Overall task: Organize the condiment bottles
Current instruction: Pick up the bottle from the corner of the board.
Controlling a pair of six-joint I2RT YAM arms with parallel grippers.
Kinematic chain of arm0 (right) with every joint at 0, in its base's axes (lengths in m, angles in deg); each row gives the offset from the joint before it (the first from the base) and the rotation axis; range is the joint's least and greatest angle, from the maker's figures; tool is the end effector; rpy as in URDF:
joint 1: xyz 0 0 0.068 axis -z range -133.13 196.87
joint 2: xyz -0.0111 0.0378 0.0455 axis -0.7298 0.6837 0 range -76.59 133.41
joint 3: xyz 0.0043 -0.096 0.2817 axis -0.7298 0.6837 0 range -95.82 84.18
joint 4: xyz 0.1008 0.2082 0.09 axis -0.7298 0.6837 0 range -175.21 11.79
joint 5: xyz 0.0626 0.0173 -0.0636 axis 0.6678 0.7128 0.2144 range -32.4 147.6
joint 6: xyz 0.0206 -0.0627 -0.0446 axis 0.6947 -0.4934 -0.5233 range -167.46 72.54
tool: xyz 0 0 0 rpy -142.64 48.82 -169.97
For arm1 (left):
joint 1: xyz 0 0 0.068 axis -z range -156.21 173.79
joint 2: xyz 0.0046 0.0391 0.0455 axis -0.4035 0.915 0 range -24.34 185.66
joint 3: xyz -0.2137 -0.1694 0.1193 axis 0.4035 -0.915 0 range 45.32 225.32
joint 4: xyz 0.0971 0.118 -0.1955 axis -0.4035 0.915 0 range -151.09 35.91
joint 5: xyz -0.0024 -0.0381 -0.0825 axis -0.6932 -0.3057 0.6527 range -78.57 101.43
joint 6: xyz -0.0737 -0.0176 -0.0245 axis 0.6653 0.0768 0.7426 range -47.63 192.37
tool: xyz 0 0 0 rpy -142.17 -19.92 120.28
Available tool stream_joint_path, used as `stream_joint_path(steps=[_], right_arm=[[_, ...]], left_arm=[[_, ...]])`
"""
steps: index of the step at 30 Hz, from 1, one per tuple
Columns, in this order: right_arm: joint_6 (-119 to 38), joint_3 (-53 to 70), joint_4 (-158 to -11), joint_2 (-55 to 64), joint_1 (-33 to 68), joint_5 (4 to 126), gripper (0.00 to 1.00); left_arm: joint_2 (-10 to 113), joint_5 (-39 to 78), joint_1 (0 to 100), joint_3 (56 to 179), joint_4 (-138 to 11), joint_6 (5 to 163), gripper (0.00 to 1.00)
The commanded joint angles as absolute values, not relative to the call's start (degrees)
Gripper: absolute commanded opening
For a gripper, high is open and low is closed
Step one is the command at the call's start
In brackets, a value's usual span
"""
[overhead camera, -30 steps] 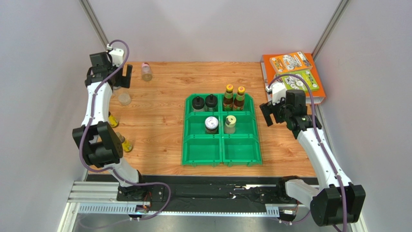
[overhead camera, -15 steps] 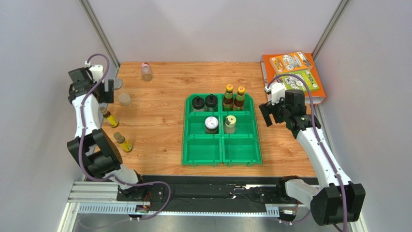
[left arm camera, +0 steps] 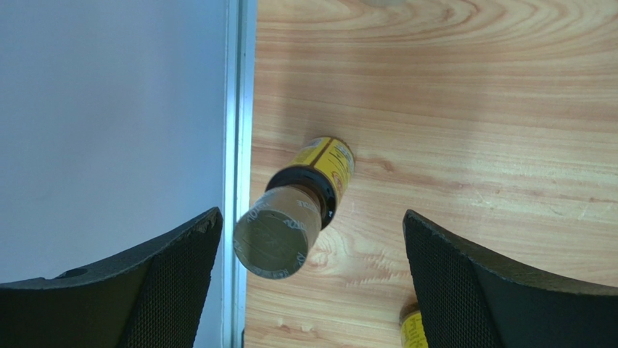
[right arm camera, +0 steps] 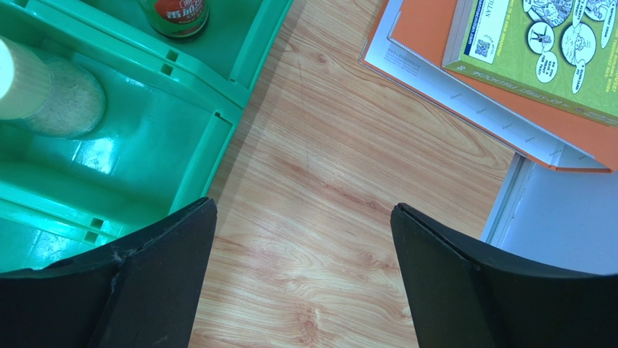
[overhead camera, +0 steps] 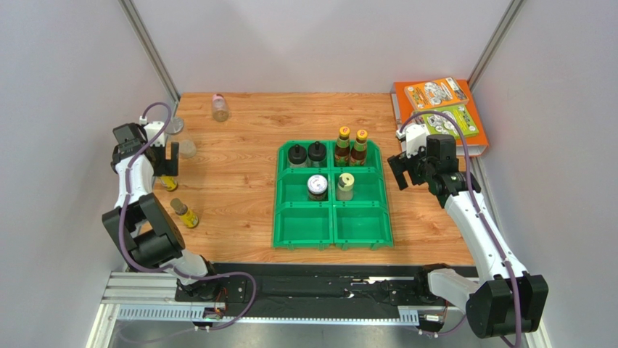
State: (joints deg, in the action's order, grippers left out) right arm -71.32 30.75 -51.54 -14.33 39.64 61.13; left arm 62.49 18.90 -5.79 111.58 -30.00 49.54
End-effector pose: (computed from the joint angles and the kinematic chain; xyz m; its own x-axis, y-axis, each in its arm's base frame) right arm 0.2252 0.0329 0.2975 -0.5439 -0.4759 -0.6911 -0.4271 0.8660 -0.2601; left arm 0.2906 0.1548 0.2664 -0.7913 -0.0068 -0.6114 -0.1218 0.9816 0.1467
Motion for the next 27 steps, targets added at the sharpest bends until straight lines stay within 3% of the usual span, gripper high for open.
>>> stream_joint_path(steps=[1,3,9,20,21,22,23,24,27], right_arm=[[-71.81,28.46,-52.60,-14.98,39.40,61.47,0.93],[-71.81,28.46,-52.69,-15.07,39.31,61.38,0.93],[-71.81,28.46,-52.60,-14.89,39.40,61.21,0.93],[-71.81,28.46,-52.69,-14.81,39.31,61.12,0.93],[-71.81,28.46,-52.69,-14.81,39.40,61.12,0.93],[-71.81,28.46,-52.69,-14.81,39.40,61.12,0.93],[-71.81,28.55,-52.78,-14.81,39.40,61.12,0.93],[-71.81,28.55,-52.69,-14.81,39.40,61.12,0.93],[-71.81,28.46,-52.69,-14.81,39.40,61.12,0.93]], left_arm=[[63.37,20.13,-6.70,112.38,-34.20,48.82,0.94],[63.73,20.22,-6.70,112.73,-34.37,48.82,0.92],[64.52,20.75,-7.06,112.64,-34.37,48.64,0.65],[64.79,21.80,-7.41,112.99,-33.67,48.47,0.31],[64.78,22.06,-7.32,113.08,-33.58,48.29,0.22],[64.78,22.15,-7.41,113.08,-33.23,48.20,0.19],[64.87,22.42,-7.32,113.08,-33.06,48.20,0.05],[64.87,22.85,-7.41,113.25,-32.88,48.12,0.00],[64.87,24.52,-7.32,113.61,-31.48,47.59,0.00]])
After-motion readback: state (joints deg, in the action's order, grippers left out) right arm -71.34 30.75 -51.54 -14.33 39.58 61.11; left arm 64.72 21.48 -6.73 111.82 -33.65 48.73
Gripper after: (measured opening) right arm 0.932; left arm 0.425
